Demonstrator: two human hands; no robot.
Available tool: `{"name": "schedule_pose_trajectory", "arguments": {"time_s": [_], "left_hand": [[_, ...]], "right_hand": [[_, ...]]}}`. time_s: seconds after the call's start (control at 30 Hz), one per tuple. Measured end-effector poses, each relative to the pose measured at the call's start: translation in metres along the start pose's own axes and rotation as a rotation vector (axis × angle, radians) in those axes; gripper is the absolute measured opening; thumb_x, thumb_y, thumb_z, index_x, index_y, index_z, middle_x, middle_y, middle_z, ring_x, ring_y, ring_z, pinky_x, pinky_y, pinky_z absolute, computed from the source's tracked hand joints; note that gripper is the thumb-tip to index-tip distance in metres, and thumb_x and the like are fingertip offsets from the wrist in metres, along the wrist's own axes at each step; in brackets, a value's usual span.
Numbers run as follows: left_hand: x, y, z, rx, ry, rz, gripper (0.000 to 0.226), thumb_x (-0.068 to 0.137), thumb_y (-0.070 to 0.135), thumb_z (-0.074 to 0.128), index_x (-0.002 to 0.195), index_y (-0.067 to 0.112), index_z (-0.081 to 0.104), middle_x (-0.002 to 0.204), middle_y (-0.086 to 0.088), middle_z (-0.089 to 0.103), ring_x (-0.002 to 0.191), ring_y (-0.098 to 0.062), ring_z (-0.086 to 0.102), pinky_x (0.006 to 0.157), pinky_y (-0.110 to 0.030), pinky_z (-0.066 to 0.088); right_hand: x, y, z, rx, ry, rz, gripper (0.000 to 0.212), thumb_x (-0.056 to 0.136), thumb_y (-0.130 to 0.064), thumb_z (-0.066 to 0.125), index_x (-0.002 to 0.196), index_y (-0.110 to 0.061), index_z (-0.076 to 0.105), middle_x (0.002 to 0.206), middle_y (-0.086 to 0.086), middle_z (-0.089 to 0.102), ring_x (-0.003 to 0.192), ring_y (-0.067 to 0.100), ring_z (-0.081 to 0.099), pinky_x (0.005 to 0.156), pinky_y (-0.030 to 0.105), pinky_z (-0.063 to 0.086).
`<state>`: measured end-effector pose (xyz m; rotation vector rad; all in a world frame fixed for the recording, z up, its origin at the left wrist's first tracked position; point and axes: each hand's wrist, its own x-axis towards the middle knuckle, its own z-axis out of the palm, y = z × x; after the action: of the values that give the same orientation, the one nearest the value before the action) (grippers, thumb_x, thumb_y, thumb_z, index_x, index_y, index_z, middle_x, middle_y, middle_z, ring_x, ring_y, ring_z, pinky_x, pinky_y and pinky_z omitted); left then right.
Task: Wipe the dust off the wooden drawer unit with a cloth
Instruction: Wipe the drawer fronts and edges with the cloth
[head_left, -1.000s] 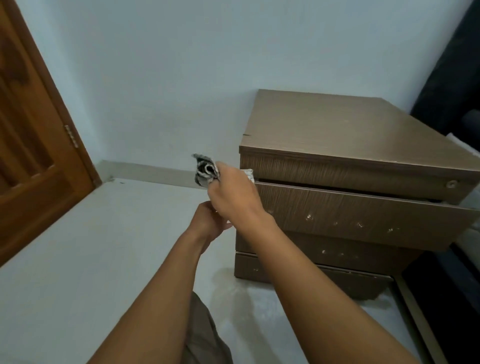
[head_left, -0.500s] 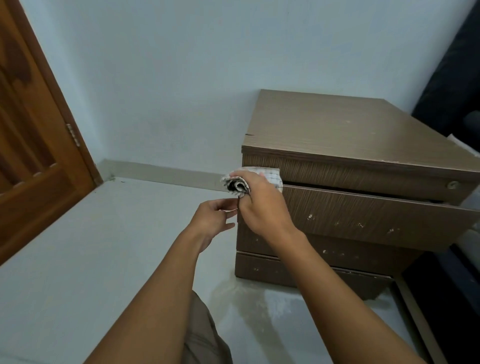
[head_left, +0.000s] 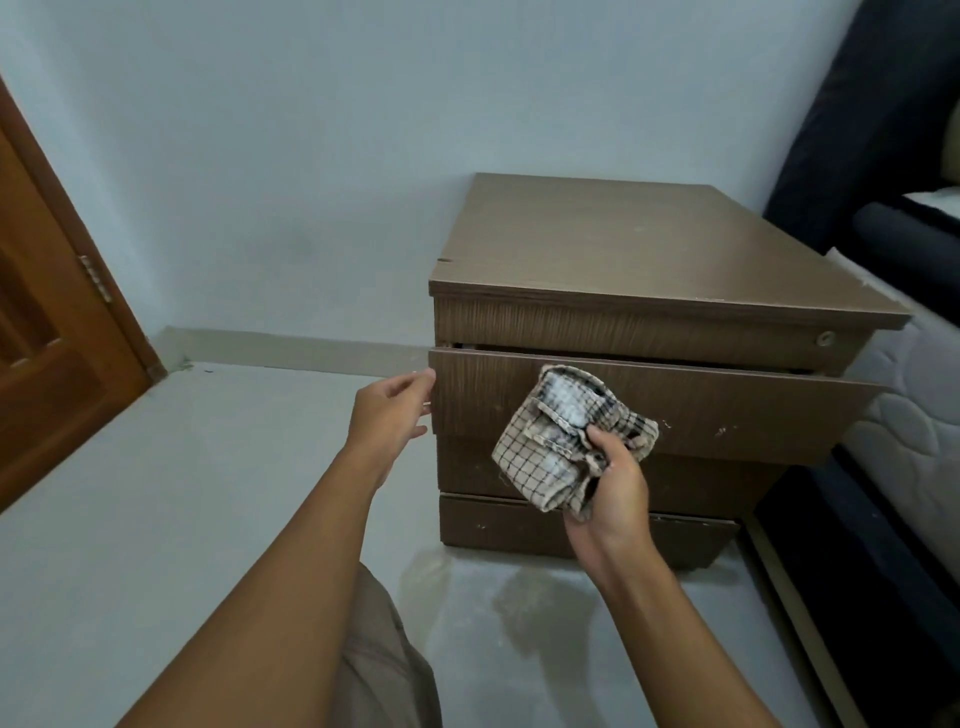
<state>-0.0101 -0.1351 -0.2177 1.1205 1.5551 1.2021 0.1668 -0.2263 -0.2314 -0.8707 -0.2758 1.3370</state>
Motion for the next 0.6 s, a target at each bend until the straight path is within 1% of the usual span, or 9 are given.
{"name": "schedule_pose_trajectory", "arguments": {"time_s": [0.07,0.13,0.2,0.27,0.33,0.37,0.43,0.5,0.6], "left_hand": [[0.0,0.0,0.003,0.002,0.033,0.021,0.034,0.094,0.037,0.06,0.12,0.015,0.064,0.123,-0.005,0.066,0.103,-0.019,0.065,0.084,-0.032,0.056],[0.001,0.001,0.005,0.013,0.054,0.033,0.036,0.093,0.038,0.061,0.121,0.015,0.065,0.123,-0.005,0.066,0.098,-0.016,0.063,0.078,-0.029,0.055],[0.001,0.001,0.008,0.013,0.069,0.029,0.038,0.093,0.038,0.061,0.122,0.015,0.064,0.124,-0.005,0.066,0.1,-0.017,0.064,0.076,-0.028,0.055],[0.002,0.001,0.012,0.004,0.092,0.018,0.04,0.093,0.039,0.061,0.124,0.014,0.064,0.125,-0.004,0.065,0.1,-0.016,0.063,0.076,-0.027,0.054],[0.003,0.002,0.016,-0.015,0.118,0.0,0.042,0.092,0.04,0.061,0.125,0.014,0.063,0.126,-0.005,0.066,0.1,-0.017,0.064,0.08,-0.03,0.056],[0.004,0.003,0.018,-0.026,0.131,-0.011,0.043,0.092,0.041,0.062,0.125,0.014,0.063,0.126,-0.005,0.066,0.102,-0.019,0.065,0.084,-0.032,0.056],[0.005,0.003,0.022,-0.044,0.15,-0.03,0.043,0.091,0.041,0.062,0.125,0.014,0.064,0.126,-0.005,0.066,0.106,-0.022,0.066,0.09,-0.037,0.056],[0.006,0.003,0.025,-0.058,0.16,-0.036,0.041,0.092,0.04,0.062,0.123,0.014,0.064,0.126,-0.005,0.066,0.107,-0.023,0.066,0.092,-0.04,0.055],[0.009,0.002,0.029,-0.067,0.175,-0.027,0.039,0.092,0.037,0.062,0.123,0.012,0.064,0.127,-0.005,0.065,0.113,-0.025,0.064,0.094,-0.04,0.054]], "right_hand": [[-0.003,-0.004,-0.014,0.017,0.004,0.013,0.033,0.094,-0.02,0.054,0.125,-0.007,0.06,0.114,0.017,0.071,0.106,0.031,0.068,0.095,0.049,0.051],[-0.003,-0.008,-0.026,0.016,0.029,-0.02,0.032,0.092,-0.019,0.06,0.122,-0.007,0.062,0.113,0.015,0.072,0.105,0.03,0.069,0.095,0.05,0.051],[-0.004,-0.012,-0.037,-0.026,0.097,-0.092,0.032,0.089,-0.018,0.066,0.119,-0.008,0.063,0.108,0.012,0.074,0.1,0.027,0.071,0.092,0.048,0.054],[-0.004,-0.015,-0.049,-0.115,0.199,-0.198,0.027,0.085,-0.017,0.071,0.111,-0.012,0.066,0.103,0.008,0.075,0.093,0.023,0.073,0.086,0.045,0.057],[-0.002,-0.018,-0.064,-0.243,0.331,-0.315,0.017,0.082,-0.019,0.076,0.097,-0.02,0.069,0.094,0.001,0.076,0.087,0.017,0.074,0.082,0.042,0.059],[-0.002,-0.02,-0.072,-0.297,0.391,-0.364,0.015,0.081,-0.02,0.077,0.095,-0.021,0.07,0.093,0.0,0.076,0.086,0.016,0.074,0.083,0.042,0.059],[0.0,-0.026,-0.09,-0.33,0.498,-0.44,0.026,0.08,-0.027,0.078,0.102,-0.017,0.07,0.099,0.001,0.075,0.091,0.018,0.072,0.085,0.042,0.058],[0.003,-0.035,-0.104,-0.313,0.623,-0.519,0.037,0.084,-0.031,0.075,0.111,-0.009,0.066,0.106,0.002,0.071,0.093,0.016,0.069,0.081,0.029,0.055],[0.012,-0.054,-0.119,-0.27,0.748,-0.629,0.039,0.091,-0.03,0.067,0.119,-0.003,0.061,0.107,0.003,0.064,0.092,0.011,0.061,0.068,0.012,0.047]]}}
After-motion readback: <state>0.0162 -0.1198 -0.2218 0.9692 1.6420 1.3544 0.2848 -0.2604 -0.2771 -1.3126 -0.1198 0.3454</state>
